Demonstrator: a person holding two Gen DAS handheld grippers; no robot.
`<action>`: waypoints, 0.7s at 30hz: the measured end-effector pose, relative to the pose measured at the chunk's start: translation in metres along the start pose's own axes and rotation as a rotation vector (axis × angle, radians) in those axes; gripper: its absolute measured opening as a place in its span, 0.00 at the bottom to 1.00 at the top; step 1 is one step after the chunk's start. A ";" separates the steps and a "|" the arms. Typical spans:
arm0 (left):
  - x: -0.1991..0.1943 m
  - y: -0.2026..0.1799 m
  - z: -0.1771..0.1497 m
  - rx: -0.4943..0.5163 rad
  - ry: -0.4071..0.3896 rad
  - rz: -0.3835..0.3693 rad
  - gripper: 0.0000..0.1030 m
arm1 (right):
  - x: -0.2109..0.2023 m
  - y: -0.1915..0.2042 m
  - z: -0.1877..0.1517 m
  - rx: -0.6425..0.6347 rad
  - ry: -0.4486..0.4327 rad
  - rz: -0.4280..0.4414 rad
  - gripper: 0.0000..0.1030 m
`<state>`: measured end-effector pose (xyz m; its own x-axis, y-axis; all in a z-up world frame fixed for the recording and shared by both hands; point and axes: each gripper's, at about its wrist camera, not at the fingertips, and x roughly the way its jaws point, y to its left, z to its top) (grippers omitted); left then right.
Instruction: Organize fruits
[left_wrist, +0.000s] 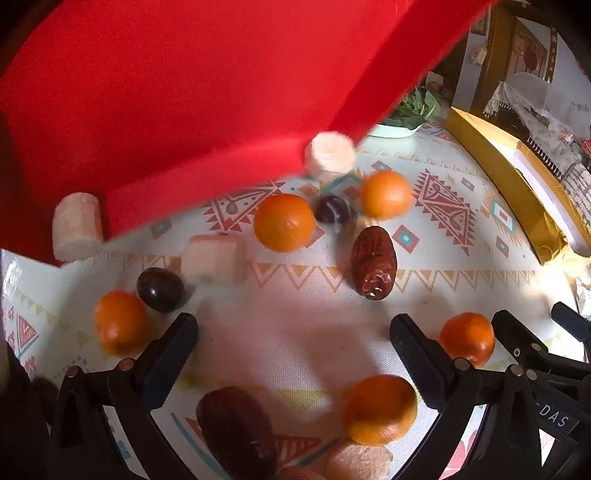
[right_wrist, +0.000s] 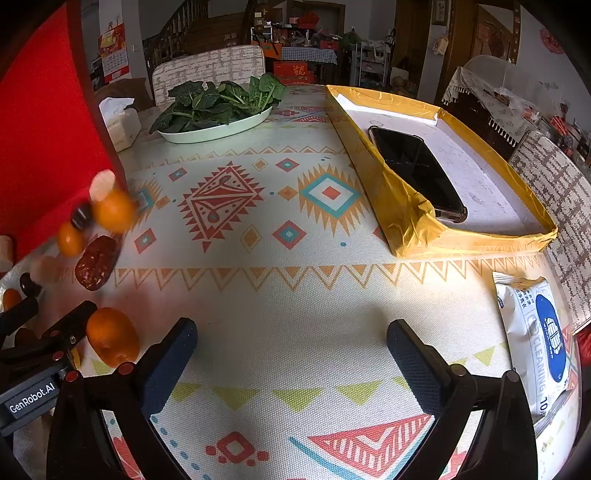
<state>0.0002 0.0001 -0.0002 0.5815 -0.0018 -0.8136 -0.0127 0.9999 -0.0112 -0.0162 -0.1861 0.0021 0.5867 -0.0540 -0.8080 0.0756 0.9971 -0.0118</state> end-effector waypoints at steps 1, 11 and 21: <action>0.000 0.000 0.000 0.001 0.002 0.002 1.00 | 0.000 0.000 0.000 0.000 0.000 0.000 1.00; 0.001 -0.001 0.001 0.001 0.000 0.002 1.00 | 0.000 0.000 0.000 0.000 0.000 0.000 1.00; 0.000 -0.001 0.001 0.001 -0.002 0.001 1.00 | 0.000 0.000 0.000 0.000 0.000 0.000 1.00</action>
<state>0.0012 -0.0009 0.0003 0.5831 -0.0003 -0.8124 -0.0126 0.9999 -0.0094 -0.0163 -0.1858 0.0023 0.5866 -0.0542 -0.8081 0.0757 0.9971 -0.0118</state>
